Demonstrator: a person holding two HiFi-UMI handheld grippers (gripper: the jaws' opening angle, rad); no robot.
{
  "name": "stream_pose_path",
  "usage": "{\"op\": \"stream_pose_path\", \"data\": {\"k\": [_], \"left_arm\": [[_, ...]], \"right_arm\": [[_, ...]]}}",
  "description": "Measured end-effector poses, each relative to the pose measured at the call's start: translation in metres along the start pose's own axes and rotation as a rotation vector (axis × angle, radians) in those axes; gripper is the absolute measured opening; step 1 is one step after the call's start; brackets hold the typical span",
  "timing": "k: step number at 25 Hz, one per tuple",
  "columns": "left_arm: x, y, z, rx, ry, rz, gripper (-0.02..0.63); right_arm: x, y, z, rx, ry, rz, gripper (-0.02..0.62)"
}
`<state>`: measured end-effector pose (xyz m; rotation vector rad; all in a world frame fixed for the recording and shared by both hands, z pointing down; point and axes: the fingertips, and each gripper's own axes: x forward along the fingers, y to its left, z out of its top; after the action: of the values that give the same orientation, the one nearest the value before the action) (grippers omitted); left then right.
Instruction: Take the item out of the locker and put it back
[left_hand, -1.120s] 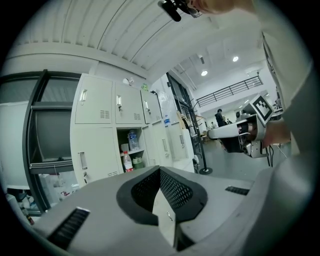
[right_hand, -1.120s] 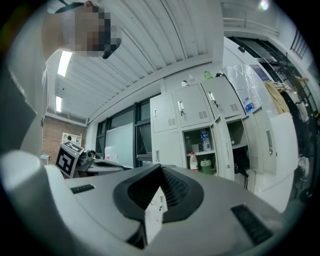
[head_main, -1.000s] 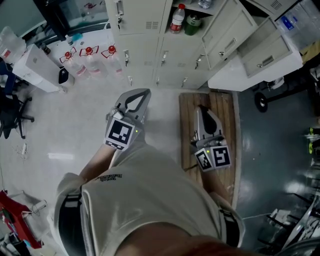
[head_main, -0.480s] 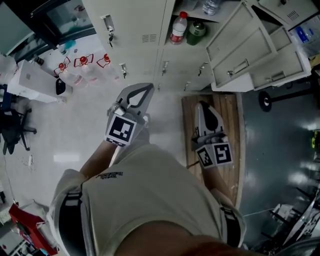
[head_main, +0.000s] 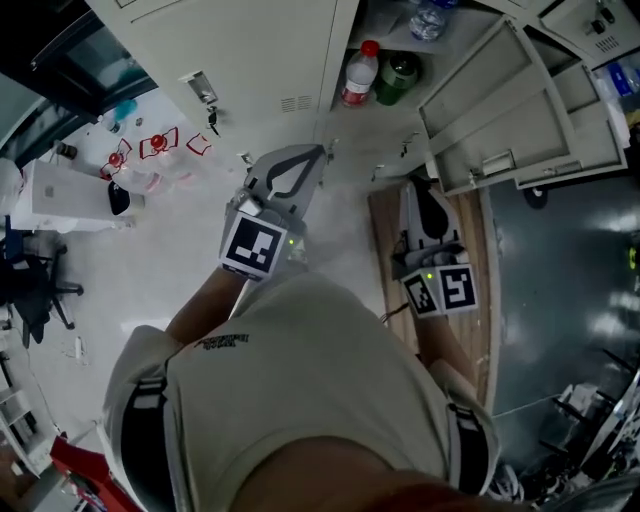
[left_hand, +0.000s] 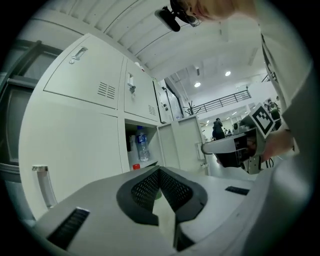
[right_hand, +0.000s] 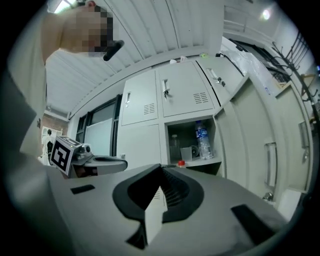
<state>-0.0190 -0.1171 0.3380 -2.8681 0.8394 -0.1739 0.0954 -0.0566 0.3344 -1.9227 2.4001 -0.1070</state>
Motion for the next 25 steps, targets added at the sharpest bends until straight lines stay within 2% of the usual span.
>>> {"op": "stream_pose_path", "data": {"k": [6,12,25], "left_arm": [[0.024,0.034,0.012,-0.002,-0.050,-0.040,0.014],[0.039,0.049,0.017,-0.011,-0.062,-0.037,0.014],[0.066,0.037,0.028,-0.019,-0.056,0.053,0.012]], "right_arm": [[0.038,-0.005,0.015,-0.043,-0.016,-0.030,0.003],[0.063,-0.015,0.025,-0.062,-0.024,-0.031,0.003],[0.076,-0.039,0.033,-0.053,-0.031,0.085,0.003]]}}
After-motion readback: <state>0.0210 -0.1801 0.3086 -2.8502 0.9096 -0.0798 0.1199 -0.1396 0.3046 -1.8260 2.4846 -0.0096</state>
